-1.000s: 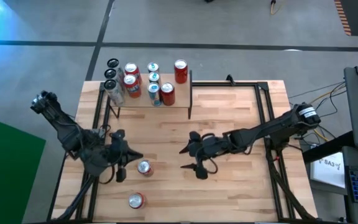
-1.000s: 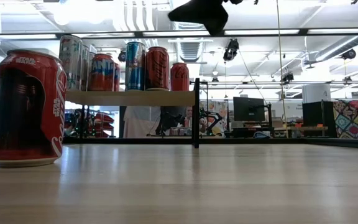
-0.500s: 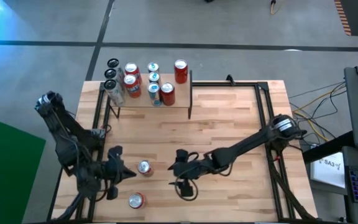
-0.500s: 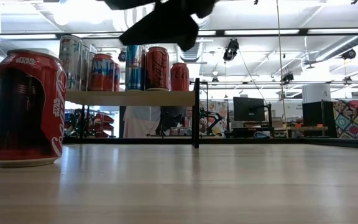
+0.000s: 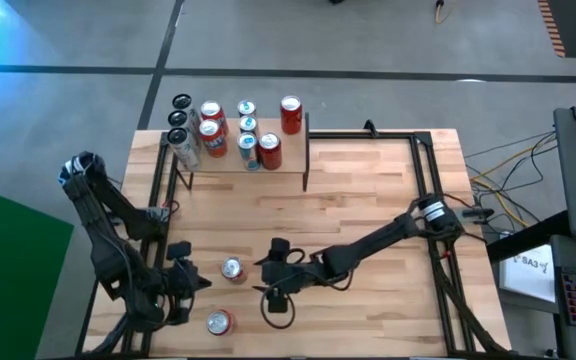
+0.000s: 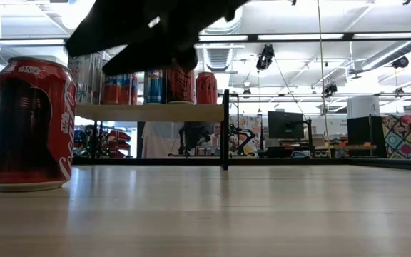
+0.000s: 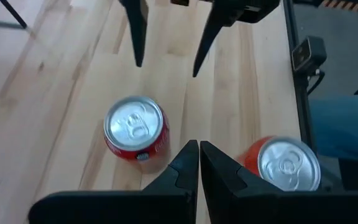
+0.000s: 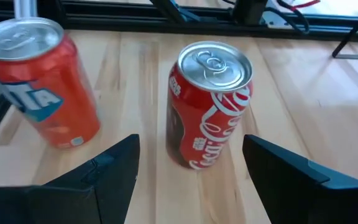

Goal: Place canned beverage on shelf
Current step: Put the red white soda can on the shelf

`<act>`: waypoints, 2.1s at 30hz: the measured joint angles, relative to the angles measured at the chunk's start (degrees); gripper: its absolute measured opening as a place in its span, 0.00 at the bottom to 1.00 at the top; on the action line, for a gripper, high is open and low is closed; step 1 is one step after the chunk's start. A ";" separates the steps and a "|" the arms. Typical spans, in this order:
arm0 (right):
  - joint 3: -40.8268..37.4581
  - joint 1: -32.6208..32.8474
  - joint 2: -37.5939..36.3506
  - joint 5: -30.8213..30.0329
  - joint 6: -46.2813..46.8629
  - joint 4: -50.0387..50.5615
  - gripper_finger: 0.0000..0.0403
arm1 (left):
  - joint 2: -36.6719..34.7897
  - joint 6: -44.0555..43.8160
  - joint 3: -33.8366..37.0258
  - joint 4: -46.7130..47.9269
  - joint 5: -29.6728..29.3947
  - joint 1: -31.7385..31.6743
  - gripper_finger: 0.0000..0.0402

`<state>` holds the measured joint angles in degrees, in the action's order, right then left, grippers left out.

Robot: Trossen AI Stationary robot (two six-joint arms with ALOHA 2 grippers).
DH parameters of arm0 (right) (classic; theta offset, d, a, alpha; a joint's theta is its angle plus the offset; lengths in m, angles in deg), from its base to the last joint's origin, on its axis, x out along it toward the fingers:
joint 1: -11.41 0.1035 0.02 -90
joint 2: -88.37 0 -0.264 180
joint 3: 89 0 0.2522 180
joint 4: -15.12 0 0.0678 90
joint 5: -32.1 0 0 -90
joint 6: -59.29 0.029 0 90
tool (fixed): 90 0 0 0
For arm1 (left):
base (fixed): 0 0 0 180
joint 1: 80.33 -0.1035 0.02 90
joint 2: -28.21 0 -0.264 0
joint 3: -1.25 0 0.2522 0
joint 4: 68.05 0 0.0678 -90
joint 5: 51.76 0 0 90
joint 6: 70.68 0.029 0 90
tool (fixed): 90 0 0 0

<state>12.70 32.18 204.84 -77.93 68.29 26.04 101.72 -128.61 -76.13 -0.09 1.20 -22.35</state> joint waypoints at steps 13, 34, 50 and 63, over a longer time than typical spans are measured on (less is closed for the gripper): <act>0.06 -1.76 4.56 0.51 3.98 -6.18 0.78 | 3.30 -1.33 0.00 1.63 2.14 -0.02 0.00; 0.06 -4.43 11.59 0.72 2.56 -23.59 0.89 | 7.18 -1.55 0.00 4.28 0.16 -0.04 0.00; 0.06 -5.94 15.76 1.40 0.39 -32.14 0.89 | 7.07 -1.53 0.12 7.31 -1.74 -0.13 0.00; 1.98 -6.61 15.95 3.54 -5.18 -33.03 0.89 | 7.05 -4.11 3.91 9.81 -6.03 -1.01 0.00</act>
<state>14.68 25.58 220.79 -74.39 63.11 -7.00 108.77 -132.72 -72.22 9.72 -4.84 -23.37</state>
